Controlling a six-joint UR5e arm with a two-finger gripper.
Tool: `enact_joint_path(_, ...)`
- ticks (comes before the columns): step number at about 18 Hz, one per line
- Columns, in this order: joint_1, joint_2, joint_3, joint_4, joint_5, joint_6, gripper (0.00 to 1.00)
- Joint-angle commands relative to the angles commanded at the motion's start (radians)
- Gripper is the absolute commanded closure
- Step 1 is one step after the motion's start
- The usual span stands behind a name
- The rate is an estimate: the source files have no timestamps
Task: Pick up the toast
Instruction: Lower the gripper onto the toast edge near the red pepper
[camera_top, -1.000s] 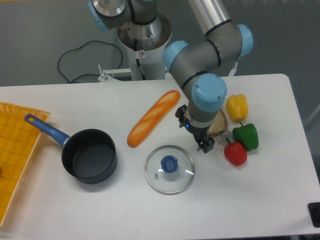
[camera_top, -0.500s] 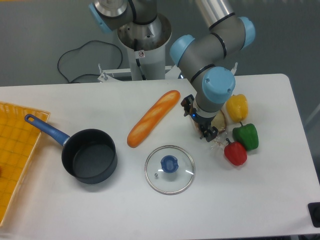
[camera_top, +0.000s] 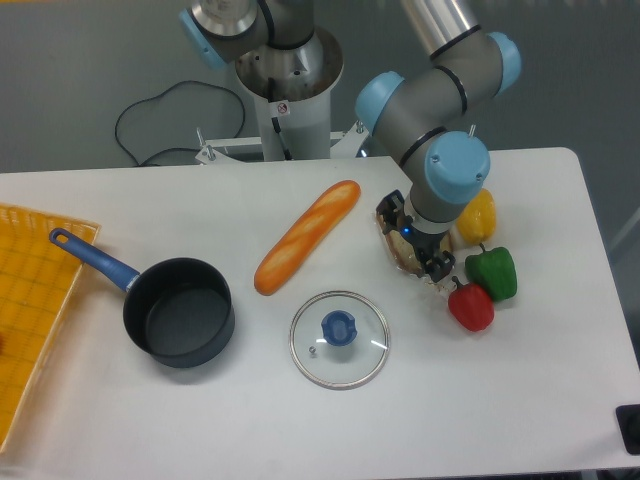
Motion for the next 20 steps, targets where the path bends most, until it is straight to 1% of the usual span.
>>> enact_joint_path(1, -0.005, -0.008, 0.0, 0.009, 0.0, -0.034, 0.0)
enact_joint_path(4, -0.015, -0.023, -0.005, 0.063, 0.0, -0.136, 0.0)
enact_joint_path(9, -0.006, -0.034, 0.0, 0.086, -0.009, -0.213, 0.0)
enact_joint_path(13, -0.002, -0.063, 0.005, 0.152, -0.018, -0.318, 0.0)
enact_joint_path(17, -0.003, -0.092, 0.034, 0.16, -0.018, -0.35, 0.0)
enact_joint_path(20, -0.003, -0.098, 0.035, 0.161, -0.017, -0.364, 0.0)
